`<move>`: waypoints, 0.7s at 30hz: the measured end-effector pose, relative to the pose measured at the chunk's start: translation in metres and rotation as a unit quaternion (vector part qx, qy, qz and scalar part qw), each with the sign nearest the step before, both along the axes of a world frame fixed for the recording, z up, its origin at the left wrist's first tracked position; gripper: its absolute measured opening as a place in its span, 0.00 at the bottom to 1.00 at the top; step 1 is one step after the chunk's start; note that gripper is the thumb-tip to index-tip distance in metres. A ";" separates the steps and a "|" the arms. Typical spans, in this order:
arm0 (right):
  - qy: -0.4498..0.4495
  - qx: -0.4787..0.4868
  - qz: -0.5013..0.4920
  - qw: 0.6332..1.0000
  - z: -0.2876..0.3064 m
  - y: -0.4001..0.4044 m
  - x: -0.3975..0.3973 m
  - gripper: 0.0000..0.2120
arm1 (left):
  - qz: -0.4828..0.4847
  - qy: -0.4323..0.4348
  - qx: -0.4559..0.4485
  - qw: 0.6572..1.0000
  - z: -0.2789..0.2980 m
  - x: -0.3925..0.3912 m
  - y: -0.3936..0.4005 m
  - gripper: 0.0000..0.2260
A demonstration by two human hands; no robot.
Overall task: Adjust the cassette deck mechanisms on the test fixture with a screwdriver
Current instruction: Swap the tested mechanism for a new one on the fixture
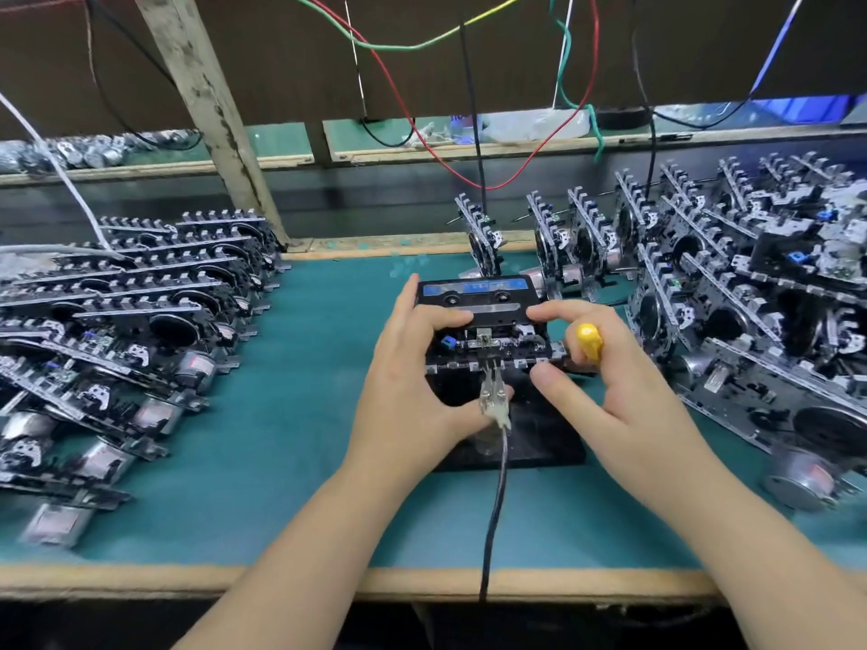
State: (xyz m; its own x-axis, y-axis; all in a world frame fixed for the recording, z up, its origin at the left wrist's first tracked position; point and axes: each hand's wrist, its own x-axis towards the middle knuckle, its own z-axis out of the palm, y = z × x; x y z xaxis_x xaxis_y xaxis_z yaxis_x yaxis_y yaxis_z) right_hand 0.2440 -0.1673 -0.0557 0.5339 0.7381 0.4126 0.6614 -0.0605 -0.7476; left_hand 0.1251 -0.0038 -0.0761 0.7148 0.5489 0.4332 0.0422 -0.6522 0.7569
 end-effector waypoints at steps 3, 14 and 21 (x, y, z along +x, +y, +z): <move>0.003 -0.004 0.001 1.000 0.002 0.001 -0.001 0.18 | 0.009 -0.020 -0.006 1.000 -0.002 0.003 -0.002 0.29; 0.007 -0.039 -0.008 0.999 -0.016 0.009 0.014 0.23 | -0.014 -0.082 -0.049 0.995 -0.022 0.008 0.009 0.31; 0.012 -0.028 -0.025 0.999 -0.015 0.007 0.007 0.23 | 0.003 -0.071 -0.033 0.997 -0.017 0.008 0.005 0.31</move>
